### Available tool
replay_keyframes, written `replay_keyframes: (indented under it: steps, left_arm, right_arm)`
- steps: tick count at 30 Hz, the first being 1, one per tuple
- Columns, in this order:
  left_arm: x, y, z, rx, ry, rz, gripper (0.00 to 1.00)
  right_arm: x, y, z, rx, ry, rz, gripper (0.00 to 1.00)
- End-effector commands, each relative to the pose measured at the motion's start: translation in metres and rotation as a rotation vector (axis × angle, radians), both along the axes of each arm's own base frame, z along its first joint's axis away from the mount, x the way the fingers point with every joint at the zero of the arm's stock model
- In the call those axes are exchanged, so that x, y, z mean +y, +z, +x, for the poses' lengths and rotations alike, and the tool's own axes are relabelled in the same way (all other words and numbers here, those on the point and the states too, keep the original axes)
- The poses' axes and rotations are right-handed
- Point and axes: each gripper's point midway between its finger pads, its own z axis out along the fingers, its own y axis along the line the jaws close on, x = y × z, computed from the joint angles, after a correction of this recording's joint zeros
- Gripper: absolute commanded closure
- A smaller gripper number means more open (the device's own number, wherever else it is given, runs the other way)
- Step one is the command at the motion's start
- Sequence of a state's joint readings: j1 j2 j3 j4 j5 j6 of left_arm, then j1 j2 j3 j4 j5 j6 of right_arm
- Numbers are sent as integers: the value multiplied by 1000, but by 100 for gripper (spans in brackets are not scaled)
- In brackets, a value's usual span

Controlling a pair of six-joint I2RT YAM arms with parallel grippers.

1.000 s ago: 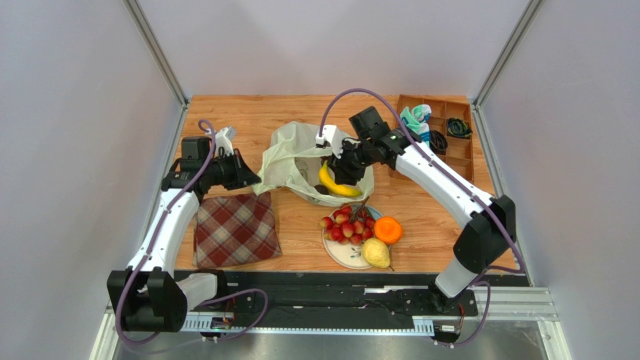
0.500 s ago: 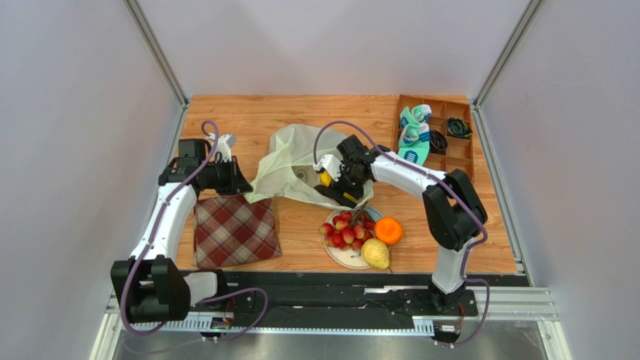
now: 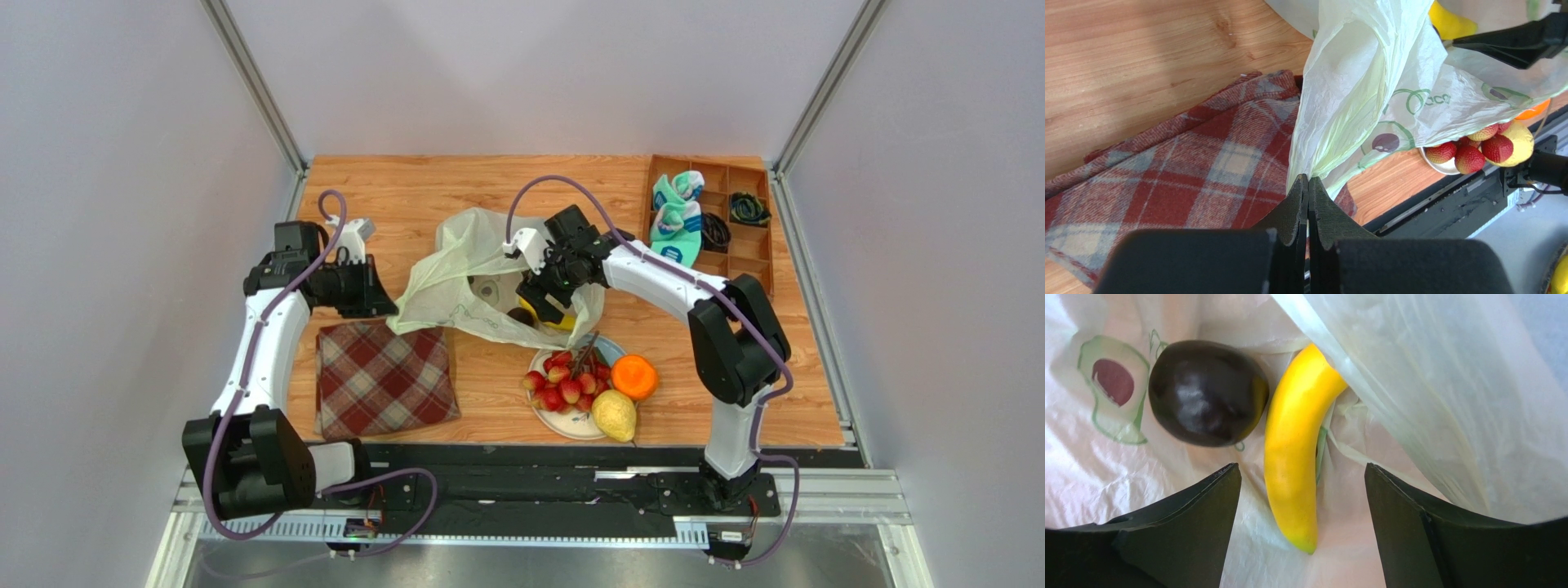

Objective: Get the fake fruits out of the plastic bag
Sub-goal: Take out the fake fruit from the plastic bag.

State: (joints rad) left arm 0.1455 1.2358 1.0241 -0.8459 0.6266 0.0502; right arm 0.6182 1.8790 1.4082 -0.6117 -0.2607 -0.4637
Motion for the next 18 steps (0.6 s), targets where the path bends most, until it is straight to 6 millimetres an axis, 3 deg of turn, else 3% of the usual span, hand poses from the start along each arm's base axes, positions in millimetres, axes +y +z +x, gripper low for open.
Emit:
replay_keyframes:
  steps: [1,5,7,9,12,13,14,18]
  left_arm:
    - [-14,29,10,-95,-31,-52,100]
    - [-18,43,18,-143,-25,-63,100]
    - [-18,46,19,-149,-23,-64,100]
    - [-18,49,21,-157,-22,-63,100]
    - [-18,55,26,-176,-20,-67,100]
    - [-19,57,28,-182,-20,-70,100]
    - [-18,57,29,-184,-15,-73,100]
    - [-22,65,38,-209,-8,-104,100]
  right_arm:
    - [9,-7,10,22,-15,14,22]
    - [3,-26,13,36,-7,-40,25]
    - [-1,-39,13,63,-7,-88,31]
    - [-2,-37,19,51,-10,-103,44]
    - [4,-3,27,1,-6,-14,56]
    - [7,25,29,-44,2,33,58]
    - [8,37,28,-55,10,60,61]
    - [18,98,5,-85,102,189,69]
